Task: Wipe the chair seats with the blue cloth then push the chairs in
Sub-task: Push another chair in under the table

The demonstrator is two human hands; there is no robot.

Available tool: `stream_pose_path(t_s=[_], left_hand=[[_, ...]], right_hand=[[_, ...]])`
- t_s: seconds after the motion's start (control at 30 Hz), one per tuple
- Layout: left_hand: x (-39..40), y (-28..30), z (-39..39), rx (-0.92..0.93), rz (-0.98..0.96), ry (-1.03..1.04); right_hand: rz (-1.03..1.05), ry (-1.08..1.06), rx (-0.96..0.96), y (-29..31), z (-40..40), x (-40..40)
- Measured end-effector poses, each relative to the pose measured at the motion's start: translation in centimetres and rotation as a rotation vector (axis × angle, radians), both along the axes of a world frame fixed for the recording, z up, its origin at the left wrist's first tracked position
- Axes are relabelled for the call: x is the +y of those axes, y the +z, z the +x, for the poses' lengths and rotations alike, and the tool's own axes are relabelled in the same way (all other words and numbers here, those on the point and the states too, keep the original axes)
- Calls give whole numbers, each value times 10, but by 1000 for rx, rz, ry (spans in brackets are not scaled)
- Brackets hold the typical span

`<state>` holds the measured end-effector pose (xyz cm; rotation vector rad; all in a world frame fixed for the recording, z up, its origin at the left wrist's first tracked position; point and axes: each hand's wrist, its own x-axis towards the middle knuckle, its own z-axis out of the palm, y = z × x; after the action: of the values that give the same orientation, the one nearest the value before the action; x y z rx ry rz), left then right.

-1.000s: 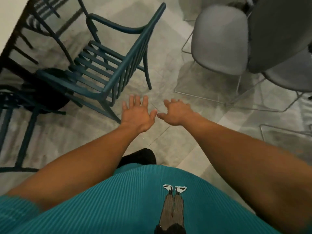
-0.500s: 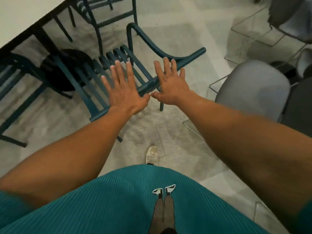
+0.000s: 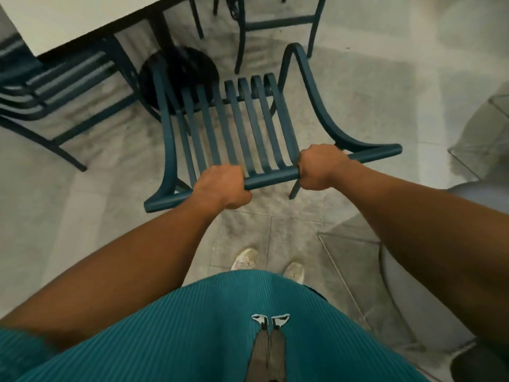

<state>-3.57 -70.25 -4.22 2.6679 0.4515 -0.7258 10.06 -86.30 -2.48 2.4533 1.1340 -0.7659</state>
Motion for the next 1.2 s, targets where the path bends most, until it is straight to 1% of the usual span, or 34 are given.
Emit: stream_pose_path(t_s=[0.23,0.37,0.57,0.67,0.8,0.93,1.2], left_hand=[[-15,-6,1,41,24,114],[-60,-9,2,46,28,229],[-115,-6,-6,60,53,326],[-131,-5,-19,42,106,396],[-133,-5,-20,75,158,420],[-131,-5,-14,102,173,406],[-90,-3,23,45,209,427]], right_hand=[[95,185,89,-5,18,-17],[110,275,98,-6,32,-44],[112,371,126,-10,44,-75],[95,395,86,-9,60,-95],[29,345,67,-5,84,-109],[44,369,87,-8,87,-105],[83,366,7,-10,126,-62]])
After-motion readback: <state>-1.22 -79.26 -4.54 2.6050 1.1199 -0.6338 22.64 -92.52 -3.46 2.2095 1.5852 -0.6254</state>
